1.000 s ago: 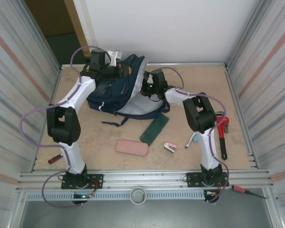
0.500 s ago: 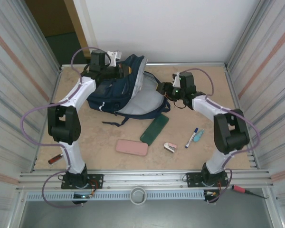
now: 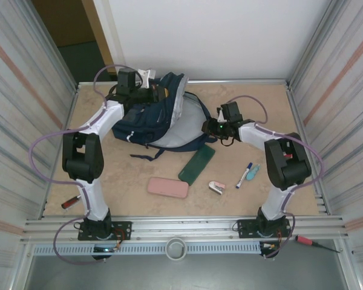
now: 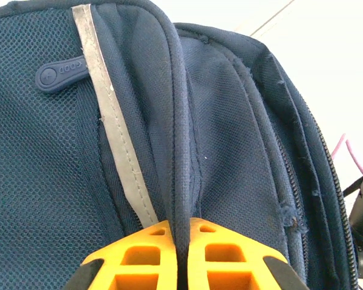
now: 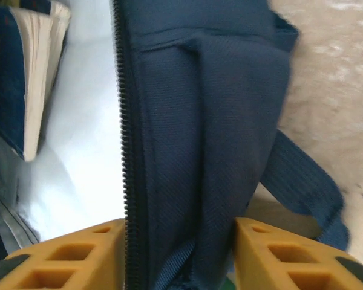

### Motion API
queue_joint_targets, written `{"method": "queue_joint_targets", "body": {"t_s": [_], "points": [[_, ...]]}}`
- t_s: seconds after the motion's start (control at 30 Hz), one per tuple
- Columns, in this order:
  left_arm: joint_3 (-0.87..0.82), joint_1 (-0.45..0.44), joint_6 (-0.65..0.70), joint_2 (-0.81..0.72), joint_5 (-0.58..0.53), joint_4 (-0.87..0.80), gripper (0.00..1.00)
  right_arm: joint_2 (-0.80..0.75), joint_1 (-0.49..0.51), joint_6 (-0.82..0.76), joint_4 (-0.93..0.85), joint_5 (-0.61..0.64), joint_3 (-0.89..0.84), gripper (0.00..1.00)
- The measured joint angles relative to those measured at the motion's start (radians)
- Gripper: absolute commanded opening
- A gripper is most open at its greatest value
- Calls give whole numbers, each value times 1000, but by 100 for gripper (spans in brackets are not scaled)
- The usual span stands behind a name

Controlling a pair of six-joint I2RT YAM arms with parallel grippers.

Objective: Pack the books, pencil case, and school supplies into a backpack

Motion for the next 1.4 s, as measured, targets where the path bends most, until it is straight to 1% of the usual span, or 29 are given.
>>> {"method": "queue_joint_targets", "body": {"t_s": [0.07, 0.13, 0.23, 0.37, 0.5, 0.6, 0.67, 0.73, 0.83, 0.9, 1.03, 1.13, 1.2, 1.4], "points": [[-13, -5, -4, 0, -6, 15, 0, 34, 1, 3, -5, -8, 45, 14], [-25, -12, -11, 1, -19, 35, 0, 58, -8, 3, -10, -14, 82, 8], [-45, -24, -23, 4, -45, 64, 0, 95, -39, 2, -15, -37, 139, 3], [-47, -49, -30, 31, -85, 98, 3, 132, -92, 1, -27, -75, 191, 3], [-16, -94, -29, 85, -112, 97, 15, 156, -141, 0, -52, -118, 238, 3], [35, -138, -12, 134, -117, 71, 29, 178, -181, -6, -88, -148, 288, 3], [58, -167, 29, 140, -119, 24, 38, 188, -214, -18, -106, -159, 322, 3], [75, -190, 79, 135, -126, -14, 46, 190, -243, -30, -132, -163, 344, 7], [66, -208, 181, 97, -161, -82, 57, 189, -290, -56, -169, -161, 367, 19], [23, -206, 259, 39, -210, -116, 62, 187, -313, -75, -183, -150, 370, 28], [-133, -195, 438, -139, -335, -154, 65, 153, -336, -109, -217, -106, 359, 45], [-246, -192, 592, -254, -415, -164, 65, 90, -325, -128, -227, -78, 317, 49], [-303, -192, 696, -292, -451, -163, 64, 40, -312, -134, -222, -62, 273, 51], [-489, -203, 1014, -311, -532, -160, 64, -76, -260, -134, -214, -56, 136, 52]]}}
